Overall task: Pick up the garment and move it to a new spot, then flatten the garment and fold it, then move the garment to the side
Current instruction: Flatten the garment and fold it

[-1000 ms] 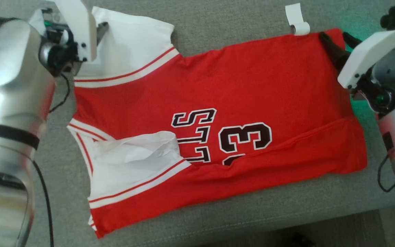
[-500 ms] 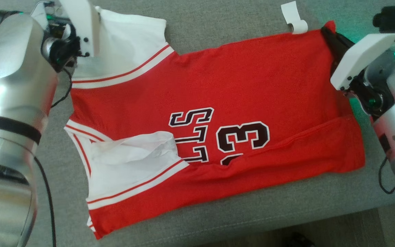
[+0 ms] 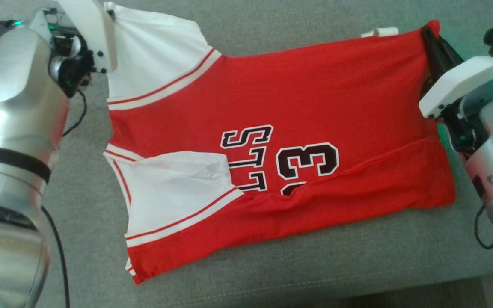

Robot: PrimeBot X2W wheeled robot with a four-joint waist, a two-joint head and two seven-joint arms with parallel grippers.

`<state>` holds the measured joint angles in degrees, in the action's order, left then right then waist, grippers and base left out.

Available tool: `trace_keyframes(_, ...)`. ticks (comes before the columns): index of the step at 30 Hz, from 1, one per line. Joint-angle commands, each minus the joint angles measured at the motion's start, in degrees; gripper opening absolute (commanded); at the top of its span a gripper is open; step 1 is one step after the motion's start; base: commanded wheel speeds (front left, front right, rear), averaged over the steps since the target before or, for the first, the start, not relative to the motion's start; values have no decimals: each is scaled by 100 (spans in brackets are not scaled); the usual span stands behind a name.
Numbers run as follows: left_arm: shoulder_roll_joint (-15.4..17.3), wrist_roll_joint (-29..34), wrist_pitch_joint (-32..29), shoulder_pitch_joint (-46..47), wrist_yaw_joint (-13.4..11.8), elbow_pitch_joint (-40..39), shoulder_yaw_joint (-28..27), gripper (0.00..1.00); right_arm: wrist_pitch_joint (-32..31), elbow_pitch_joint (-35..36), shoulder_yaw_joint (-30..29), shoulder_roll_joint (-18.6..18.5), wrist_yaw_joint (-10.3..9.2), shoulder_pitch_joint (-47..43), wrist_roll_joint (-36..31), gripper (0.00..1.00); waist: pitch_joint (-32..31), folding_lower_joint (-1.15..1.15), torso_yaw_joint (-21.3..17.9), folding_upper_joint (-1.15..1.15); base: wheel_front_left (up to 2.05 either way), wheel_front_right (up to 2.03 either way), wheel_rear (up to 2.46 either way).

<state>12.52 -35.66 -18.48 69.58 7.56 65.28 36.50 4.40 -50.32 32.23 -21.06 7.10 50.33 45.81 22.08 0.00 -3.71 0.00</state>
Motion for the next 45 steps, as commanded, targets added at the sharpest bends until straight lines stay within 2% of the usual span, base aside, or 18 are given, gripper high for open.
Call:
trace_keyframes(1,218,-61,51,241,-13,-125,-81,0,85,83,78,-96,39,81,18,0,-150,0,72,0,0,0,0)
trace_keyframes(4,172,-256,11,24,-10,-344,73,0,142,45,266,-179,39,-65,87,0,-409,0,149,0,0,0,0)
trace_keyframes(8,306,-652,-141,-319,-9,-845,312,0,202,11,483,-356,39,-276,215,0,-712,0,234,0,0,0,0)
trace_keyframes(16,979,-1459,-691,-1072,-9,-2105,873,0,245,-118,958,-563,39,-684,460,0,-1226,0,399,0,0,0,0)
trace_keyframes(22,1491,-2022,-1330,-1490,-8,-3085,1198,0,267,-240,1329,-715,39,-801,556,0,-1446,0,544,0,0,0,0)
trace_keyframes(30,1909,-2506,-2180,-2046,-8,-4045,1580,0,-278,-245,1931,-1046,39,-961,819,0,-1621,0,681,0,0,0,0)
trace_keyframes(36,2032,-2667,-2382,-2400,-66,-4407,1690,0,-868,-104,2358,-1248,39,-1068,1068,0,-1707,0,686,0,0,0,0)
trace_keyframes(41,2058,-2813,-2478,-2565,-80,-4550,1712,0,-899,-165,2548,-1336,39,-1010,1074,3,-1738,0,660,0,0,0,0)
trace_keyframes(42,2062,-2835,-2481,-2599,-89,-4573,1712,0,-905,-185,2582,-1332,39,-1007,1094,7,-1749,0,652,0,0,0,0)
trace_keyframes(44,2044,-2911,-2542,-2722,-89,-4603,1767,0,-976,-287,2688,-1307,39,-1011,1162,100,-1771,0,639,0,0,0,0)
trace_keyframes(45,2037,-2916,-2545,-2759,-86,-4612,1792,7,-979,-311,2727,-1293,39,-1005,1178,100,-1783,0,633,0,0,0,0)
